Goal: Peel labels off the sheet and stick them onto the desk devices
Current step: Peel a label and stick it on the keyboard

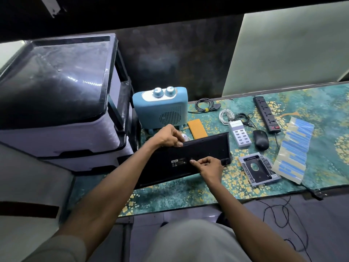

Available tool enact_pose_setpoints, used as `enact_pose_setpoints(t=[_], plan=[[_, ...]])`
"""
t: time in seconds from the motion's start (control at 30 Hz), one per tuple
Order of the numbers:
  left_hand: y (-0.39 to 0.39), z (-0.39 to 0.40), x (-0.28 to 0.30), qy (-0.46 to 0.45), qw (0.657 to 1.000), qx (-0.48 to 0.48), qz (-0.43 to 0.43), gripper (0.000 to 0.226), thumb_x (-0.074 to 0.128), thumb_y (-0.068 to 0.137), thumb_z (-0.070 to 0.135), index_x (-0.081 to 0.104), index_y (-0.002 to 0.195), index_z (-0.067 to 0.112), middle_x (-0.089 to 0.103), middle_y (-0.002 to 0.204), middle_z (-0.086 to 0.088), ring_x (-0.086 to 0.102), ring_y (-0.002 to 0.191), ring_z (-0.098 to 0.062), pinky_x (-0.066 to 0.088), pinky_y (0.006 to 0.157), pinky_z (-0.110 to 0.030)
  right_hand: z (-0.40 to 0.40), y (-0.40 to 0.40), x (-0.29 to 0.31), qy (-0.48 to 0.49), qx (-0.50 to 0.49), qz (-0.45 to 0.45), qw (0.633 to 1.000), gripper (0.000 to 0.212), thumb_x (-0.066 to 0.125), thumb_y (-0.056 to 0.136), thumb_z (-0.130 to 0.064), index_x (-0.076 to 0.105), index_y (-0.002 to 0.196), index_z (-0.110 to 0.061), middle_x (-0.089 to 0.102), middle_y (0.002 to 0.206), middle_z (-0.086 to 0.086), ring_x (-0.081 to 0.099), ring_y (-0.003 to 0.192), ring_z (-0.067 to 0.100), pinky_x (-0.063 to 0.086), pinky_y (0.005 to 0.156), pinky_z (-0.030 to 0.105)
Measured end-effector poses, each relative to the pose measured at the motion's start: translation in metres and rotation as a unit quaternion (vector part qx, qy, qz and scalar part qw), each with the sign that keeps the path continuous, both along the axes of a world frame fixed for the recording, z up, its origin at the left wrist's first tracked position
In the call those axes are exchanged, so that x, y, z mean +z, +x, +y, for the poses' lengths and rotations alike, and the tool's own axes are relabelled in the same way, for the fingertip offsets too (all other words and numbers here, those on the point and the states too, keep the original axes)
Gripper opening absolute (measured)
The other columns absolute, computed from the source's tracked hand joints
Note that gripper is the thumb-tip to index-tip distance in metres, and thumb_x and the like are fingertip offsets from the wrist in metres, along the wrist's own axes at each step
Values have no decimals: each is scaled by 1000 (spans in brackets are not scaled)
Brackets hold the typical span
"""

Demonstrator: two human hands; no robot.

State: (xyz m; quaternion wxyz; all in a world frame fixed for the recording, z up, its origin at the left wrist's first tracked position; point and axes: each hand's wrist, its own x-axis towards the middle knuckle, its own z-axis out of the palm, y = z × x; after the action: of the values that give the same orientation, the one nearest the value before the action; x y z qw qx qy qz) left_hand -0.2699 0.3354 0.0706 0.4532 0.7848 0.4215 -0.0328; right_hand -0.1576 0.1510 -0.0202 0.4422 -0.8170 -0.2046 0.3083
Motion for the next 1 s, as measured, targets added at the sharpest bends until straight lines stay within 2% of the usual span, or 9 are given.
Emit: enact_pose_setpoints(t=[0.2, 0.33, 0.4, 0.5, 0.57, 0.67, 0.8, 0.9, 1.0], plan=[[2, -3, -8, -10, 1000, 14, 2, 21, 83, 75, -1, 81, 96, 4, 79, 91, -12, 72, 87, -20, 59, 92, -44, -6, 5, -2, -23, 21, -25, 999, 30, 92, 72, -33, 72, 72, -12, 72, 69, 0, 68, 66, 12, 50, 60, 24], [4, -5, -4, 4, 1000, 5, 1, 22, 84, 76, 3, 81, 97, 7, 79, 90, -5, 72, 88, -16, 59, 92, -39, -15, 12, -5, -40, 0, -18, 999, 20, 89, 77, -22, 72, 77, -12, 71, 71, -1, 67, 68, 13, 47, 60, 21], [5, -8, -2, 13, 1000, -7, -9, 21, 84, 75, 3, 82, 95, 9, 79, 85, 0, 72, 84, -14, 59, 90, -36, -18, 16, -6, -54, -31, -2, 998, 15, 85, 80, -18, 71, 78, -12, 71, 70, 1, 69, 69, 17, 51, 64, 25], [5, -18, 1, 29, 999, -31, -19, 22, 84, 74, 3, 82, 94, 11, 78, 78, 4, 74, 80, -13, 60, 85, -33, -20, 21, -11, -56, -70, 67, 994, 10, 77, 83, -16, 69, 80, -10, 76, 78, 11, 74, 70, 23, 64, 71, 42], [5, -27, -1, 63, 997, -42, -27, 23, 84, 74, 4, 82, 95, 12, 80, 83, 0, 75, 81, -13, 60, 84, -30, -21, 19, -13, 0, -101, 148, 984, 22, 78, 82, -27, 69, 84, -8, 77, 88, 17, 76, 75, 27, 64, 74, 49], [2, -46, -6, 102, 993, -27, -45, 25, 83, 76, 3, 82, 99, 13, 80, 92, -1, 75, 82, -7, 60, 85, -24, -27, 13, -14, 82, -135, 235, 959, 63, 83, 71, -63, 73, 97, -7, 79, 95, 11, 78, 87, 28, 62, 82, 46], [-11, -69, -12, 68, 995, -25, -71, 28, 82, 76, 1, 81, 102, 11, 80, 98, -1, 73, 81, -1, 56, 79, -14, -33, -1, -9, 139, -149, 319, 925, 68, 83, 63, -69, 75, 96, -10, 79, 101, 16, 78, 90, 34, 60, 88, 53], [-18, -87, -11, 47, 995, -65, -66, 31, 79, 71, 3, 82, 99, 19, 77, 98, 4, 67, 91, -2, 51, 81, -14, -37, -12, -6, 185, -139, 393, 890, 92, 83, 57, -75, 72, 107, 1, 76, 106, 25, 75, 97, 42, 62, 81, 52], [-19, -108, -22, -6, 994, -87, -63, 44, 79, 62, -3, 80, 101, 18, 76, 104, 6, 67, 100, -3, 48, 84, -10, -44, -15, -4, 160, -127, 432, 878, 73, 77, 74, -65, 74, 102, 2, 76, 95, 22, 75, 79, 34, 64, 70, 43]])
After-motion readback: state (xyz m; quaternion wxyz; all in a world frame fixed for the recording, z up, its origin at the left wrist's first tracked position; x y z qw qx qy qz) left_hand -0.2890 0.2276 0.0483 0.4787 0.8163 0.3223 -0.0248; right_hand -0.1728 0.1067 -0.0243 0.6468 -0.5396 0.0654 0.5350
